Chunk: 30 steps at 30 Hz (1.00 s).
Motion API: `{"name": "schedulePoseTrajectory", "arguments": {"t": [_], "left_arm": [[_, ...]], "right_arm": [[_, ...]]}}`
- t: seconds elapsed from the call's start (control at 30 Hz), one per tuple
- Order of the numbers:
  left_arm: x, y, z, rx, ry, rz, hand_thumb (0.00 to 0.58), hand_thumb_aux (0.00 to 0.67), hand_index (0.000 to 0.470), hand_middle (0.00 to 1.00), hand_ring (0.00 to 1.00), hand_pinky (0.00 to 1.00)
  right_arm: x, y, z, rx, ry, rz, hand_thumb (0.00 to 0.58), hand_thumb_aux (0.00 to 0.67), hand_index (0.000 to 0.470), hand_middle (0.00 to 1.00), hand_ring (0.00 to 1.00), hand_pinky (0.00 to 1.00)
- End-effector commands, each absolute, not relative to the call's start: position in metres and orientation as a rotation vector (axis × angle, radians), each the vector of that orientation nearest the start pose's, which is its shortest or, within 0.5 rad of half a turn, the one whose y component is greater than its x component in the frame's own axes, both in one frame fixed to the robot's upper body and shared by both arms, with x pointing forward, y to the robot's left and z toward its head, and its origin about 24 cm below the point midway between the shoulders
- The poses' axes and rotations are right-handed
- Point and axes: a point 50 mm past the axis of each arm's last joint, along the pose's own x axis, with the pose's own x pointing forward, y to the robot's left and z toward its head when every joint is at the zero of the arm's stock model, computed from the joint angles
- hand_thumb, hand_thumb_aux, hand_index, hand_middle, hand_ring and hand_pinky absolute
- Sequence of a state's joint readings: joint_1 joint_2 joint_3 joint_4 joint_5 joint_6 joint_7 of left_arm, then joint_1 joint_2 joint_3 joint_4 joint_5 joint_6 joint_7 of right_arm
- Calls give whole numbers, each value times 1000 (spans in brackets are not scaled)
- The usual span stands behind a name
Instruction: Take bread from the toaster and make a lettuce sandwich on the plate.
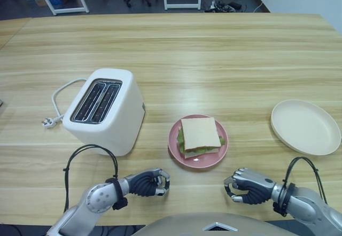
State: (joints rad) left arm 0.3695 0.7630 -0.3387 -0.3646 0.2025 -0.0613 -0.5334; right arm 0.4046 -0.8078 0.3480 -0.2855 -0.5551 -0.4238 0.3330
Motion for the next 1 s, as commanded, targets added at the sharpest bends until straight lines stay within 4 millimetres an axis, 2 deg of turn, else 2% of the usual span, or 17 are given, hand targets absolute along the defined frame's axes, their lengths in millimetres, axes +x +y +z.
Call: {"name": "schedulePoseTrajectory", "arguments": {"t": [0.03,0.2,0.23,0.27,0.3,0.33,0.37,0.4,0.43,0.47,0.5,0.53,0.57,0.7,0.83,0.9,1.0], "left_arm": [[157,162,2,866,332,-970,580,670,470,1000,1000,1000],[184,155,-5,953,283,-855,580,670,470,1000,1000,1000],[189,154,-6,975,274,-838,577,623,437,1000,1000,1000],[192,154,-6,993,270,-824,534,481,337,988,988,988],[194,154,-6,1010,269,-816,509,436,306,973,973,973],[195,155,-5,1022,266,-807,501,423,297,957,957,957],[196,155,-5,1027,260,-791,485,399,280,886,886,886],[197,156,-4,1033,252,-774,447,349,245,667,667,667],[200,156,-3,1035,242,-754,371,268,188,286,286,286],[203,156,-3,1036,232,-736,328,229,160,0,0,0],[205,155,-2,1035,217,-717,124,76,53,0,0,0],[206,154,0,1029,202,-698,0,0,0,0,0,0],[207,153,4,1005,169,-680,0,0,0,0,0,0],[200,143,30,769,-27,-620,0,0,0,0,0,0],[190,133,73,404,-266,-530,0,0,0,0,0,0],[193,132,87,260,-332,-452,0,0,0,0,0,0],[202,132,93,77,-352,-324,0,0,0,0,0,0]], "right_arm": [[147,-164,2,-1232,-31,1061,580,670,470,1000,1000,1000],[184,-161,-6,-1368,-111,949,580,670,470,1000,1000,1000],[192,-159,-5,-1388,-143,907,580,670,470,1000,1000,1000],[198,-159,-4,-1406,-169,871,580,670,470,1000,1000,1000],[203,-158,-3,-1418,-196,831,580,670,470,1000,1000,1000],[207,-158,-3,-1423,-217,801,580,670,470,1000,1000,1000],[211,-157,-3,-1429,-239,775,580,670,470,1000,1000,1000],[215,-157,-3,-1440,-266,740,580,670,470,1000,1000,1000],[218,-158,-4,-1455,-282,715,580,670,470,780,780,780],[220,-159,-4,-1472,-297,688,580,670,470,129,129,129],[221,-160,-3,-1480,-312,662,565,562,394,0,0,0],[220,-162,-1,-1474,-326,643,445,347,243,0,0,0],[218,-164,3,-1454,-341,619,0,0,0,0,0,0],[201,-174,31,-1221,-393,513,0,0,0,0,0,0],[186,-182,75,-833,-477,335,0,0,0,0,0,0],[186,-185,92,-642,-503,229,0,0,0,0,0,0],[195,-192,99,-437,-469,89,0,0,0,0,0,0]]}}
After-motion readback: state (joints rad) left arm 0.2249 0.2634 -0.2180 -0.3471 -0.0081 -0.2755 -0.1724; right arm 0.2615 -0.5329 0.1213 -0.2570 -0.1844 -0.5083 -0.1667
